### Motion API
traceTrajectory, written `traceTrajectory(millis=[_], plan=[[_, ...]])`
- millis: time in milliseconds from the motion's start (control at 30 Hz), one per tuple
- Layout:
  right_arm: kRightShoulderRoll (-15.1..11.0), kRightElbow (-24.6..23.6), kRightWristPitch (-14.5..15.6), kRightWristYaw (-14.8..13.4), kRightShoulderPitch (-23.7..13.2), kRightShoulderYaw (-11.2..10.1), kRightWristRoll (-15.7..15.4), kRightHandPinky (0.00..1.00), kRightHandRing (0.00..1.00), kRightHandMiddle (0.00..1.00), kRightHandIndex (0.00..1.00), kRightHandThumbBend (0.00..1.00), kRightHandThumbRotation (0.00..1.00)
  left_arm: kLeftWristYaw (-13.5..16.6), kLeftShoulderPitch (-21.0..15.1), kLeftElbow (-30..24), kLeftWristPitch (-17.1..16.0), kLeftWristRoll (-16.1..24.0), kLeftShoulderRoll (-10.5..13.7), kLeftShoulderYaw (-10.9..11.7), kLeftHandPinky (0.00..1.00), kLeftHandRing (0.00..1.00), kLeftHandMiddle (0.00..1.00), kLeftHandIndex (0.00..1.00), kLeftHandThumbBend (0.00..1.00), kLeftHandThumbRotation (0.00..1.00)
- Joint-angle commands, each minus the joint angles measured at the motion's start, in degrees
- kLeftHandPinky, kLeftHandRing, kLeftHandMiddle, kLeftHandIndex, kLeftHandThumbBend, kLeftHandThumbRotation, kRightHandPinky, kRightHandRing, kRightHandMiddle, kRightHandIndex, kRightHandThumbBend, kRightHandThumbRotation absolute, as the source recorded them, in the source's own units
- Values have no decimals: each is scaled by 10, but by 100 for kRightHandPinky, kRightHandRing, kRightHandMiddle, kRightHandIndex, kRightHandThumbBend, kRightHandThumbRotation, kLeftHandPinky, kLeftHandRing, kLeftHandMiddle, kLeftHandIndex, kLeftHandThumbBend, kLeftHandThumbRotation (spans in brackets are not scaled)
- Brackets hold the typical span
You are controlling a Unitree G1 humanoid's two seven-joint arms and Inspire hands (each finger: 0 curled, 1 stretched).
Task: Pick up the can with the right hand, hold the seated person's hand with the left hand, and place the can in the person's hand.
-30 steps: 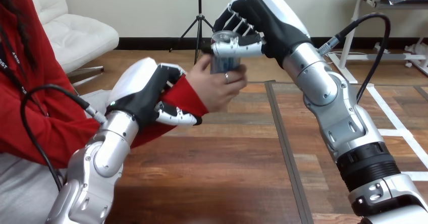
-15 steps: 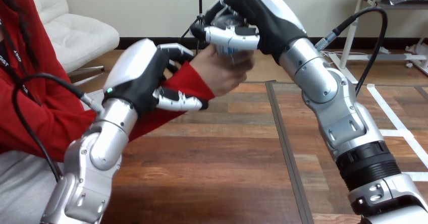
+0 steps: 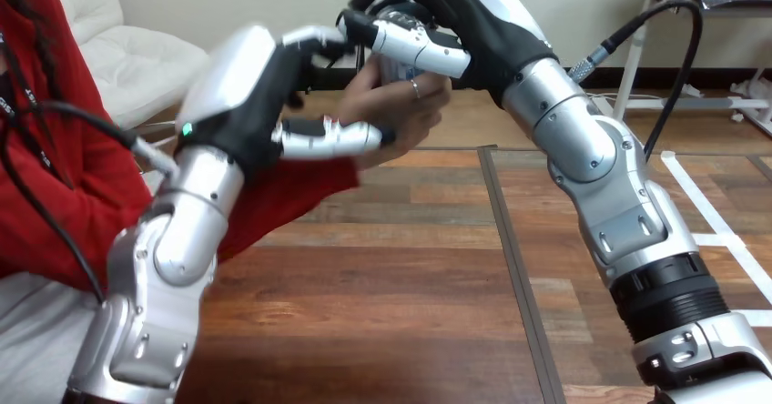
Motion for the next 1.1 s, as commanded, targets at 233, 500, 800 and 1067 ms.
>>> traceTrajectory(millis=[233, 500, 800, 1067], plan=[[-10, -28, -37, 16, -30, -8, 42, 50, 64, 71, 72, 96, 100, -8, -42, -50, 24, -3, 5, 11, 65, 83, 85, 84, 99, 54], [-13, -32, -42, 24, -19, -11, 70, 51, 66, 72, 76, 99, 100, -23, -38, -52, 28, 4, 17, 5, 69, 88, 88, 88, 100, 60], [-19, -48, -40, 30, -8, -9, 83, 52, 68, 75, 79, 100, 100, -59, -37, -59, 42, 13, 31, -3, 88, 95, 94, 94, 100, 68], [-19, -69, -29, 36, 3, -12, 89, 55, 70, 76, 82, 100, 100, -62, -31, -60, 43, 19, 34, -6, 92, 95, 94, 95, 100, 76]])
